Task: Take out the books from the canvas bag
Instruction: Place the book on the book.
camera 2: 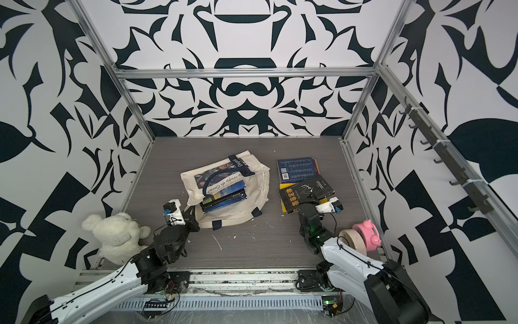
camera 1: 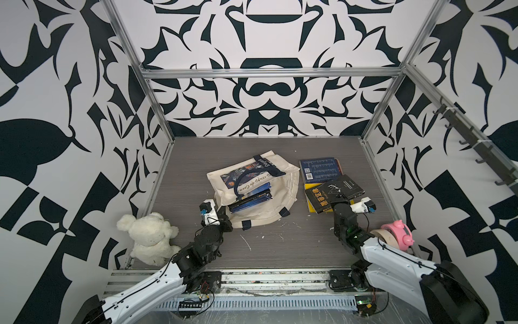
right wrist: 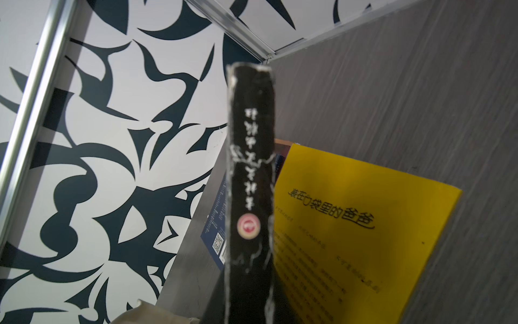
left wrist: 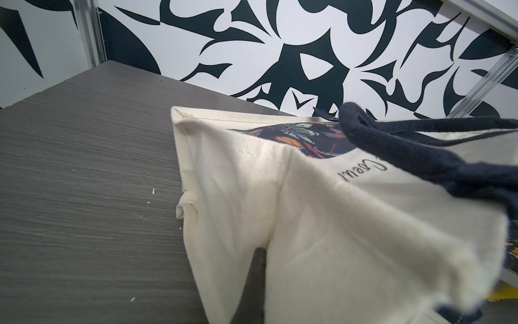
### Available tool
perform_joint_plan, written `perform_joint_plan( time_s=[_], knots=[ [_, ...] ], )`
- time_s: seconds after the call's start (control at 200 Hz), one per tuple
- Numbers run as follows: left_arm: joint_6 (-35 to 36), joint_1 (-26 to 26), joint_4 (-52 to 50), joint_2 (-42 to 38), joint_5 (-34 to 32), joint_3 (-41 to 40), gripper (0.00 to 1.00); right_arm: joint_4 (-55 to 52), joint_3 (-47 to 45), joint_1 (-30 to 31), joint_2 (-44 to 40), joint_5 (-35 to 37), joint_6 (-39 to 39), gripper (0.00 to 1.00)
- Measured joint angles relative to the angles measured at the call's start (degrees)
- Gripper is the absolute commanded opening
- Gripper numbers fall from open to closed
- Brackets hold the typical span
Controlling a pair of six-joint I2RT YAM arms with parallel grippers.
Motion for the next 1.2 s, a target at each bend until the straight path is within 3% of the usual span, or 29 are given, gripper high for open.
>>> perform_joint_plan(
  time_s=[0.6, 0.71, 0.825, 0.875, 1.035, 1.2],
  knots=[
    [0.02, -0.02, 0.68, 1.99, 0.20, 0.09, 0.00, -5.62, 4.24, -0.04, 14.16, 2.16, 22.40, 0.00],
    [0.02, 0.00, 0.90, 2.34, 0.20, 0.09, 0.00, -4.63, 5.25, -0.04, 17.33, 2.64, 24.15, 0.13],
    [0.04, -0.02, 0.92, 2.38, 0.20, 0.09, 0.00, -4.66, 6.23, -0.04, 19.08, 2.80, 25.44, 0.17],
    [0.04, 0.00, 0.92, 2.38, 0.20, 0.09, 0.00, -4.72, 6.58, -0.04, 19.34, 2.78, 25.99, 0.23],
    [0.04, -0.02, 0.98, 2.51, 0.22, 0.09, 0.00, -6.49, 6.71, -0.04, 18.49, 2.78, 26.29, 0.58],
    [0.07, -0.02, 1.31, 2.60, 0.22, 0.09, 0.00, -11.54, 6.97, -0.04, 11.78, 3.23, 24.02, 0.93]
  ],
)
